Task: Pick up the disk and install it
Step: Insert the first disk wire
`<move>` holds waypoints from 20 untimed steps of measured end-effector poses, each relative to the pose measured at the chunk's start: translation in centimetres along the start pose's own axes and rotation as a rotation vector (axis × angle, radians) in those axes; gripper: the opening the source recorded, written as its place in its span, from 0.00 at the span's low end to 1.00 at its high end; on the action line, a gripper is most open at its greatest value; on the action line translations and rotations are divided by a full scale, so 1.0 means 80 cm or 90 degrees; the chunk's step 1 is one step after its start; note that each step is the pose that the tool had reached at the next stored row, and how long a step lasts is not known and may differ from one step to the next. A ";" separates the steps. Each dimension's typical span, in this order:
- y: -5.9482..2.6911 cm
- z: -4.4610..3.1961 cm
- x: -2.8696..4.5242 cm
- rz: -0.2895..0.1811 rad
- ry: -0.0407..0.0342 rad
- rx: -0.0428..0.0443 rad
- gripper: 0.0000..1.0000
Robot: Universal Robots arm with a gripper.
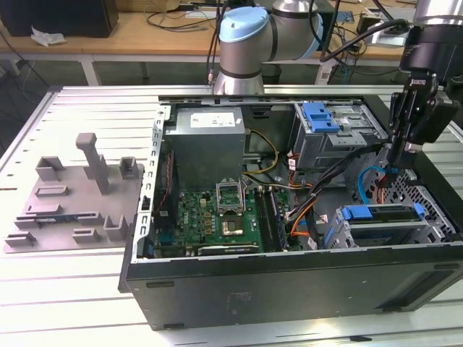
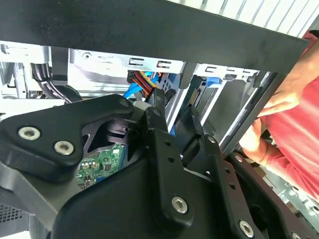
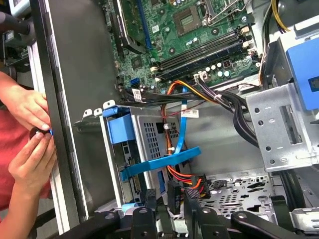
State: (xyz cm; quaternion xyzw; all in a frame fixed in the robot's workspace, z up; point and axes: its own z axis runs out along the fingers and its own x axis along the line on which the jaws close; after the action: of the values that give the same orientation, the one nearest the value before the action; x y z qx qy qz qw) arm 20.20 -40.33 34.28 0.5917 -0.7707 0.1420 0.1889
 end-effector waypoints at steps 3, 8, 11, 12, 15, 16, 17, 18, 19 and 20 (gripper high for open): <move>0.000 0.0009 0.0001 0.000 -0.0002 -0.0001 0.35; 0.002 0.0030 0.0017 0.000 -0.0008 -0.0002 0.35; 0.002 0.0047 0.0009 0.000 -0.0022 -0.0006 0.35; 0.002 0.0051 0.0007 0.000 -0.0024 -0.0006 0.35; 0.002 0.0065 -0.0001 0.000 -0.0027 -0.0006 0.35; 0.002 0.0068 -0.0002 0.000 -0.0028 -0.0007 0.35; 0.002 0.0069 -0.0002 0.000 -0.0028 -0.0007 0.35; 0.002 0.0071 -0.0003 0.000 -0.0029 -0.0008 0.35; 0.002 0.0074 -0.0005 0.000 -0.0030 -0.0008 0.34; 0.002 0.0078 -0.0007 -0.001 -0.0032 -0.0009 0.27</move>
State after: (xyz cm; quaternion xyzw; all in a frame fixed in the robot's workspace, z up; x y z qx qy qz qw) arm 19.97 -40.51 33.71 0.5923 -0.7710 0.1399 0.1874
